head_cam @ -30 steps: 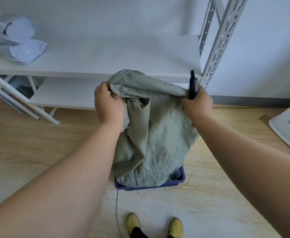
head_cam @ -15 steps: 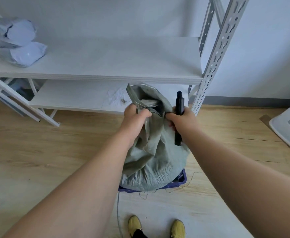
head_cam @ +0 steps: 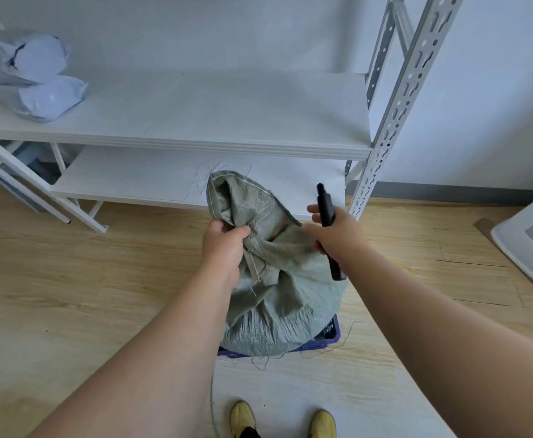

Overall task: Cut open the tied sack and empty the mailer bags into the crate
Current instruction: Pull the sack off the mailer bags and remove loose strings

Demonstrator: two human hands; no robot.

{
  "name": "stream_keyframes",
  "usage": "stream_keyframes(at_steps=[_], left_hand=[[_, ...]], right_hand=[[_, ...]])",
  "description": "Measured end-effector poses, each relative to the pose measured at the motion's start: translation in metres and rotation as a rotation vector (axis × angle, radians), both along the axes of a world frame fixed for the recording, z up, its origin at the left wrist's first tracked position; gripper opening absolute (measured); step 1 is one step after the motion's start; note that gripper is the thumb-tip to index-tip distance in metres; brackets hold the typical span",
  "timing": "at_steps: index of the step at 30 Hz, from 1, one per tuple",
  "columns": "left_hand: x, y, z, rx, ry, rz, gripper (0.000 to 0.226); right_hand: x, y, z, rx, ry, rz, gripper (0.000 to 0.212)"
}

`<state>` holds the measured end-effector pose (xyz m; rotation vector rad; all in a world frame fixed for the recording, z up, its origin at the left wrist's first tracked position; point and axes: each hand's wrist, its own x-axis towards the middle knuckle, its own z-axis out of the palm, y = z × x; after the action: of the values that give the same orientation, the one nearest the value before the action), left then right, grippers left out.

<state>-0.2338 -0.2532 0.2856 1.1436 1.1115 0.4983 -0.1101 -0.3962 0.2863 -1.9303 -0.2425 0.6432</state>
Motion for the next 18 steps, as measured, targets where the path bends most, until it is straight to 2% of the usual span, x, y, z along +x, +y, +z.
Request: stream_keyframes(at_steps=[3,6,9,12,14,15,17,18], left_hand=[[-0.003,-0.003,0.003,-0.113,-0.139,-0.065,0.022],[-0.005,-0.005,0.002,-0.097,-0.138,-0.145,0.021],[-0.003,0.005,0.005,0.166,0.019,-0.117,0.016],[0.001,0.016,0.014,0.374,0.054,-0.063,0.022],[0.006,0.020,0.020,0.453,0.064,-0.130,0.023],[0.008,0.023,0.024,0.495,0.103,-0.191,0.024],[0.011,0.032,0.033,0.576,0.198,-0.272,0.021],[0.013,0.039,0.037,0.616,0.212,-0.257,0.018]], right_hand=[[-0.002,0.005,0.000,-0.045,-0.039,0.156,0.044],[-0.005,0.010,0.003,-0.156,-0.028,0.229,0.026],[0.004,0.012,0.020,-0.155,-0.151,0.136,0.021],[0.019,0.020,0.059,0.030,-0.358,0.024,0.016],[0.025,0.025,0.080,0.145,-0.438,-0.029,0.020],[0.027,0.025,0.085,0.140,-0.450,-0.029,0.018],[0.035,0.019,0.092,-0.084,-0.450,0.080,0.007],[0.041,0.015,0.093,-0.173,-0.442,0.076,0.009]])
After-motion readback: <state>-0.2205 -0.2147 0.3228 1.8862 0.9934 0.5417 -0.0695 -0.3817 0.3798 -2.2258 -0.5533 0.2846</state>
